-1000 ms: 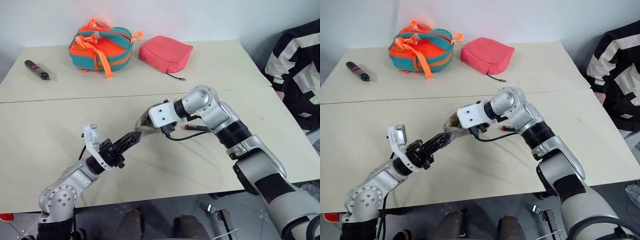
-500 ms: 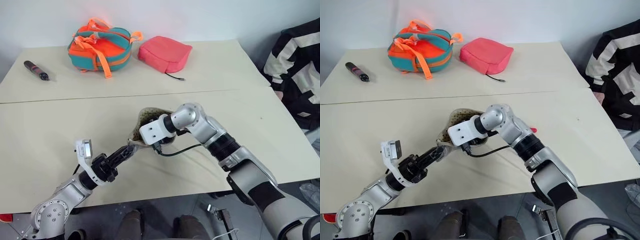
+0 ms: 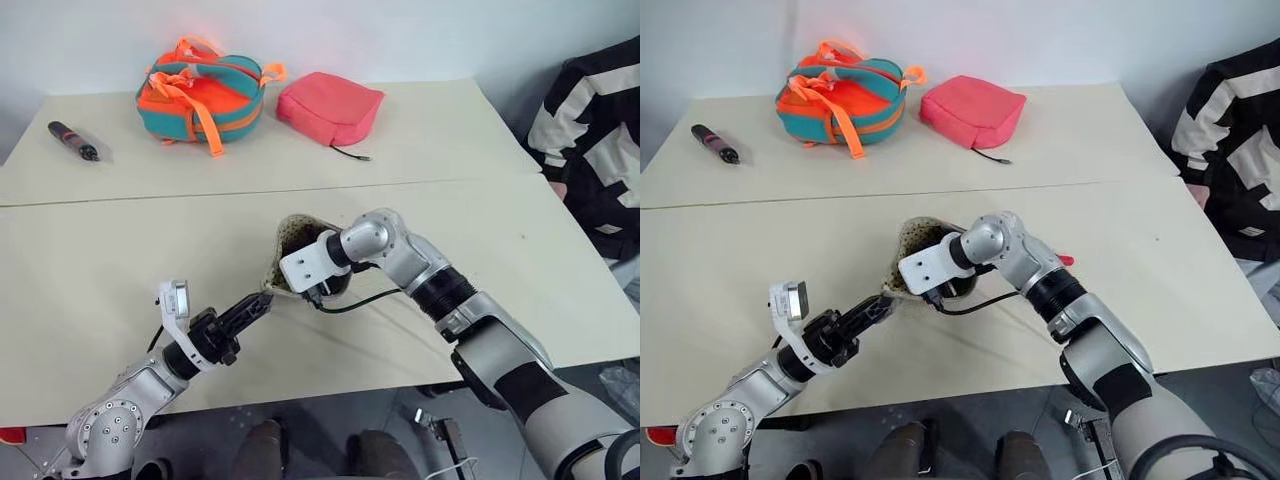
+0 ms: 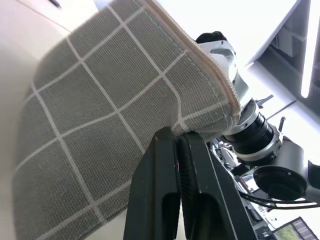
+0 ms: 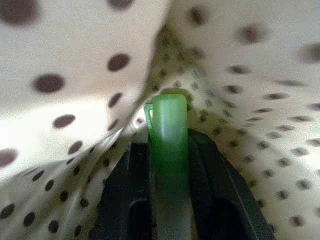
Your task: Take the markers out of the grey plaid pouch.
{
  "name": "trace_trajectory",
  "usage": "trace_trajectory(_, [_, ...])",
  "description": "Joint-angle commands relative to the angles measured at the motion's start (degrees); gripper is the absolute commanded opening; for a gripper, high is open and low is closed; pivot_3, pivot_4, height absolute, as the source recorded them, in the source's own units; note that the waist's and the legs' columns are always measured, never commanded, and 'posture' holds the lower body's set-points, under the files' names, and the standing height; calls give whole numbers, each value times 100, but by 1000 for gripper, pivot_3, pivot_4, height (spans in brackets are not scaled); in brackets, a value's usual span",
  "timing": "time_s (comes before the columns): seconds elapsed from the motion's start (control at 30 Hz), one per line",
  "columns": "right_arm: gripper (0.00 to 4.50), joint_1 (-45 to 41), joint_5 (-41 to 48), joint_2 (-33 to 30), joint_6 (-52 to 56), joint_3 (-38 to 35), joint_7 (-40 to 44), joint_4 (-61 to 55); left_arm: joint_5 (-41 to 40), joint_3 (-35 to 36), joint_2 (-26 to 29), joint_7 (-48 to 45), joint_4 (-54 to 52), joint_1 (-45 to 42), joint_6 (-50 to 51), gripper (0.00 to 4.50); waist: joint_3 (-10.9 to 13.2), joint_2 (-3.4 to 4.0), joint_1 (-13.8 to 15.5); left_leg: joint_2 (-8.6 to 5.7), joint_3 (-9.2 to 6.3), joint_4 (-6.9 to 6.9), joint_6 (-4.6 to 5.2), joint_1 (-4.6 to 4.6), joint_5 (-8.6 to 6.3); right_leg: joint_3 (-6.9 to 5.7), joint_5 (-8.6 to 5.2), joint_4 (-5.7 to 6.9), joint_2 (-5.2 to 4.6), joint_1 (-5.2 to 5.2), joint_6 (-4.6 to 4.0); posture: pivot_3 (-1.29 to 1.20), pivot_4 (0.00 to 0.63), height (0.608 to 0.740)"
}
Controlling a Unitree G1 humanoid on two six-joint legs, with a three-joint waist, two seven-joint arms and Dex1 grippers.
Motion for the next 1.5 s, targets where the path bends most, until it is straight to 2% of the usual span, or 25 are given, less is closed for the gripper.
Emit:
trace_trajectory(0.03, [583, -114, 612, -228, 322, -524, 300, -603, 369, 23, 11, -71, -97, -65, -379, 0, 0, 0, -6, 0, 1, 0, 0, 0, 0, 0, 0, -3, 0, 0, 0, 0, 150, 740])
trace_trajectory(0.23, [583, 89, 1330, -309, 998, -868, 535, -1248, 745, 23, -51, -76, 80, -241, -744, 0, 0, 0, -15, 3, 2, -7, -2, 0, -2, -1, 0, -6, 2, -1, -1, 0, 150, 740])
trace_trajectory(0.3, [583, 213, 1521, -304, 1409, -885, 625, -1413, 1209, -251, 57, -247, 10, -218, -971, 0, 0, 0, -12, 3, 4, -8, -1, 0, -3, 0, 0, -11, 2, -1, 0, 0, 150, 740])
trace_trajectory(0.4, [583, 298, 1748, -284, 1970, -948, 642, -1597, 1446, -318, -17, -261, 41, -271, -1184, 0, 0, 0, -7, 2, 7, -12, 1, -1, -4, -1, 0, -20, 2, 0, 0, 0, 150, 740])
trace_trajectory(0.57, [583, 440, 1749, -626, 1904, -866, 884, -1788, 1695, -151, -156, -99, 230, -448, -1525, 0, 0, -1, 0, 2, 6, -11, 1, -2, -4, -3, 1, -24, 1, 0, 0, 0, 150, 740])
trace_trajectory(0.9, [583, -246, 2815, -165, 1790, -2002, 233, -1820, 2090, -64, -146, -59, 281, -432, -1859, 0, 0, 0, -10, 6, 7, -13, 2, -2, -5, -2, 1, -25, 3, -1, 1, 0, 150, 740])
trace_trajectory(1.03, [583, -290, 2889, -249, 1497, -2156, 240, -1686, 3081, 43, -4, 158, 465, -748, -2777, 0, -1, -2, 4, 5, 8, -12, 2, -2, -5, -3, 1, -25, 3, 0, 1, 0, 150, 740])
trace_trajectory(1.17, [583, -292, 3098, -466, 1755, -2368, 205, -1651, 3545, 332, 137, 386, 697, -946, -3296, 0, -1, -2, 4, 1, 11, -12, 4, -3, -4, -3, 3, -26, 0, 0, 4, 0, 150, 740])
trace_trajectory(1.23, [583, -36, 2876, -817, 1706, -2300, 285, -1581, 3956, 626, 373, 548, 889, -977, -3688, 0, -1, -3, 5, 2, 10, -13, 7, -3, -6, -3, 3, -26, 0, -1, 4, 0, 150, 740])
trace_trajectory(1.33, [583, 251, 1842, -1252, 672, -1769, 43, -1010, 4892, 455, 827, 511, 1022, -789, -4314, 0, -4, -7, -1, 5, 11, -13, 6, -3, -10, -9, 3, -31, 0, -1, 4, 0, 150, 740])
trace_trajectory(1.43, [583, 255, 890, -1312, -308, -1425, -807, 6, 5297, 230, 959, 499, 1155, -668, -4614, 0, 0, -2, -26, 2, 43, -15, 14, 0, -13, -2, 4, -35, -10, -6, 6, 0, 150, 740])
trace_trajectory(1.5, [583, 180, 289, -1232, -666, -1263, -1753, 804, 5516, 158, 920, 626, 1299, -631, -4747, 0, 0, -1, -45, 4, 60, -15, 18, 3, -14, 3, 7, -31, -12, -13, 13, 0, 150, 740])
